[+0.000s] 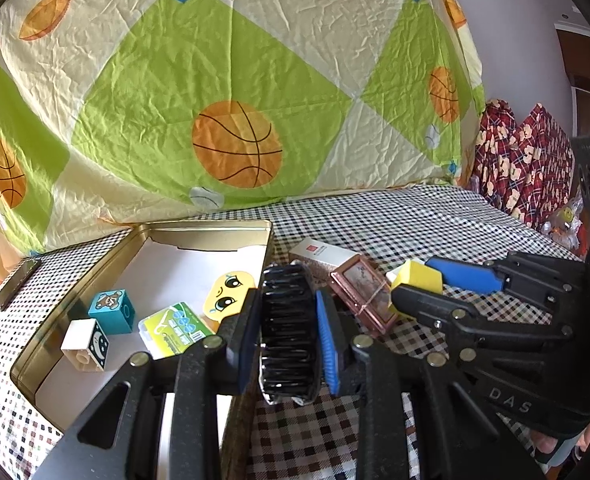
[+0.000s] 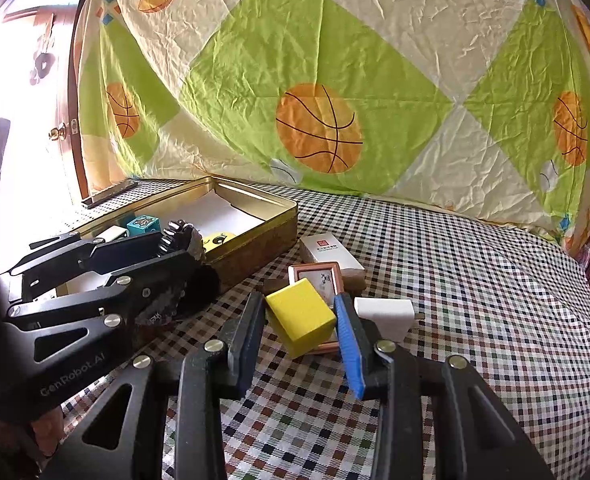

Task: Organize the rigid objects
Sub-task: 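Carry black brush and yellow cube over the tin tray, then lower brush and yellow cube into the tray and open both tools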

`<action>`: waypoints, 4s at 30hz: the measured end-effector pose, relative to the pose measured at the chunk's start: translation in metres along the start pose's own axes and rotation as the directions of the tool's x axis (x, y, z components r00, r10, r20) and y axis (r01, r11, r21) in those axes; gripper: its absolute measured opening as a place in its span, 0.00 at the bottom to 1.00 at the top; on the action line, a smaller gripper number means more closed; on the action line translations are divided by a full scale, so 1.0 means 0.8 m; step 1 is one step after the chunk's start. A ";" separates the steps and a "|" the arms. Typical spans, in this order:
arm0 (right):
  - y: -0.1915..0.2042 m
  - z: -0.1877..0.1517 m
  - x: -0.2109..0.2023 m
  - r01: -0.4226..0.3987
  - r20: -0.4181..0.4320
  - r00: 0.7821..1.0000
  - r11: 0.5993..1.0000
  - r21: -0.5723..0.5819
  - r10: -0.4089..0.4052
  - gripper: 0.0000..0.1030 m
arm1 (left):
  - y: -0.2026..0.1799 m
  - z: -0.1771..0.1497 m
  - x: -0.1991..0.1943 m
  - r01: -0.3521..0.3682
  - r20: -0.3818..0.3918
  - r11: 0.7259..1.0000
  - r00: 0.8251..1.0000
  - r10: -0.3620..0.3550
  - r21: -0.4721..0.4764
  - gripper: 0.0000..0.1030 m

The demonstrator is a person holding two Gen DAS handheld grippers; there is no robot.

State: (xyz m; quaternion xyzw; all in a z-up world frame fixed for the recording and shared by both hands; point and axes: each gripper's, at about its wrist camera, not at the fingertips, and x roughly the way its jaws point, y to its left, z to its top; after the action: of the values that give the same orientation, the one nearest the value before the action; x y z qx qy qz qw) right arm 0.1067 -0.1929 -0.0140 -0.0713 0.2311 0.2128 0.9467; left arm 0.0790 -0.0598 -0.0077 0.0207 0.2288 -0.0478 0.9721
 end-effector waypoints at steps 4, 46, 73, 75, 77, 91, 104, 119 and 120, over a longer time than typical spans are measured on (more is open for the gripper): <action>-0.002 0.000 -0.002 0.004 0.010 1.000 1.000 0.007 -0.004 0.37 | -0.001 -0.001 -0.003 0.000 0.012 1.000 1.000 0.000 0.004 0.25; -0.015 -0.006 -0.041 0.043 0.168 0.984 0.996 0.084 -0.057 0.37 | 0.000 -0.002 -0.040 -0.022 0.155 1.000 0.988 0.024 -0.009 0.25; 0.030 -0.002 -0.057 0.028 0.261 0.965 0.999 0.045 -0.039 0.37 | 0.023 -0.012 -0.063 -0.062 0.185 0.996 0.980 0.074 -0.070 0.25; 0.036 -0.001 -0.055 0.021 0.261 0.965 0.999 0.039 -0.030 0.37 | 0.026 -0.013 -0.066 -0.062 0.186 0.995 0.980 0.076 -0.077 0.25; 0.042 0.000 -0.054 0.015 0.262 0.965 0.999 0.033 -0.023 0.37 | 0.030 -0.014 -0.068 -0.062 0.189 0.994 0.979 0.077 -0.085 0.25; 0.074 0.008 -0.039 -0.032 0.245 0.969 0.999 0.004 0.030 0.37 | 0.059 -0.019 -0.075 -0.082 0.176 0.988 0.979 0.104 -0.131 0.25; 0.110 0.018 -0.015 -0.062 0.214 0.974 0.997 -0.048 0.071 0.37 | 0.099 -0.025 -0.079 -0.102 0.155 0.977 0.979 0.133 -0.189 0.25; 0.151 0.034 0.016 -0.099 0.151 0.981 0.987 -0.126 0.118 0.37 | 0.136 -0.027 -0.066 -0.129 0.078 0.966 0.986 0.149 -0.223 0.25; 0.154 0.036 0.020 -0.109 0.140 0.982 0.986 -0.128 0.126 0.37 | 0.139 -0.026 -0.062 -0.122 0.066 0.967 0.988 0.140 -0.226 0.25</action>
State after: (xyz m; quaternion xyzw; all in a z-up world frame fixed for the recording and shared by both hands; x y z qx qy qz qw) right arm 0.0775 -0.0695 -0.0004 -0.0980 0.1510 0.2865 0.9410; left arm 0.0368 0.0564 -0.0019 -0.0744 0.1909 0.0416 0.9779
